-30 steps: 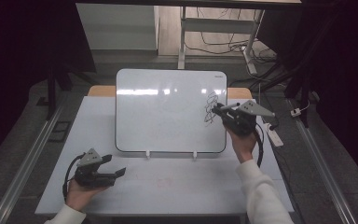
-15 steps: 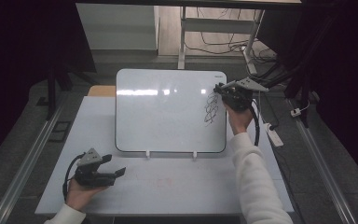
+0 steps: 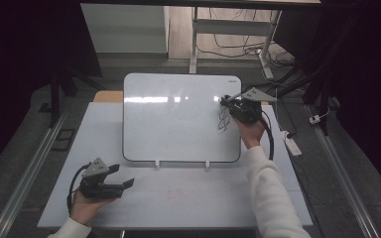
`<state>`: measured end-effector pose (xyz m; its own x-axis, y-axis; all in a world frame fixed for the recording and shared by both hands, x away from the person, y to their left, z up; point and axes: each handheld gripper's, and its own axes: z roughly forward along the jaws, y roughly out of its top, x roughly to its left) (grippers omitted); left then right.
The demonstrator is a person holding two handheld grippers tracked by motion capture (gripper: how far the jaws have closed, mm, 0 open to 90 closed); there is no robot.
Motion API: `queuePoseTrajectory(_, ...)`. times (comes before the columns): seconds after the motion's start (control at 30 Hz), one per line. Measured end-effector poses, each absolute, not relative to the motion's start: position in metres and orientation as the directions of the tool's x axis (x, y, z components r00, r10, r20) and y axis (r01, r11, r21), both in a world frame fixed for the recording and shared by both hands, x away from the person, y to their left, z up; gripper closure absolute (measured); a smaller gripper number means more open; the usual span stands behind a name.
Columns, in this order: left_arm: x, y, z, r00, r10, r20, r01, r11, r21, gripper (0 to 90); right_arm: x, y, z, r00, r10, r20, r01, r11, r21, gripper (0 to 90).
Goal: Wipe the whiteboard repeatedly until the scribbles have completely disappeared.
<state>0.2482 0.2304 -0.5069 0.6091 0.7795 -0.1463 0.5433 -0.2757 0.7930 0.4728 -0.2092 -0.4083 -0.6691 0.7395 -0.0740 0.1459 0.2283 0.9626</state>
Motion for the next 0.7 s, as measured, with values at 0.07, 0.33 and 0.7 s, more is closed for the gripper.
queuePoseTrajectory(0.07,0.248,0.230,-0.507,0.607,0.781,-0.149,0.548,-0.276,0.790,21.0,0.477,-0.215,-0.405,-0.635,0.771,-0.048,0.152,0.185,0.971,77.7)
queuePoseTrajectory(0.33,0.250,0.232,-0.508,0.602,0.784,-0.152,0.552,-0.271,0.789,21.0,0.472,-0.206,-0.412,-0.671,0.738,-0.067,0.142,0.216,0.966,77.7)
queuePoseTrajectory(0.7,0.248,0.232,-0.508,0.606,0.781,-0.151,0.547,-0.271,0.792,21.0,0.479,-0.226,-0.405,-0.589,0.808,0.018,0.170,0.102,0.980,77.7)
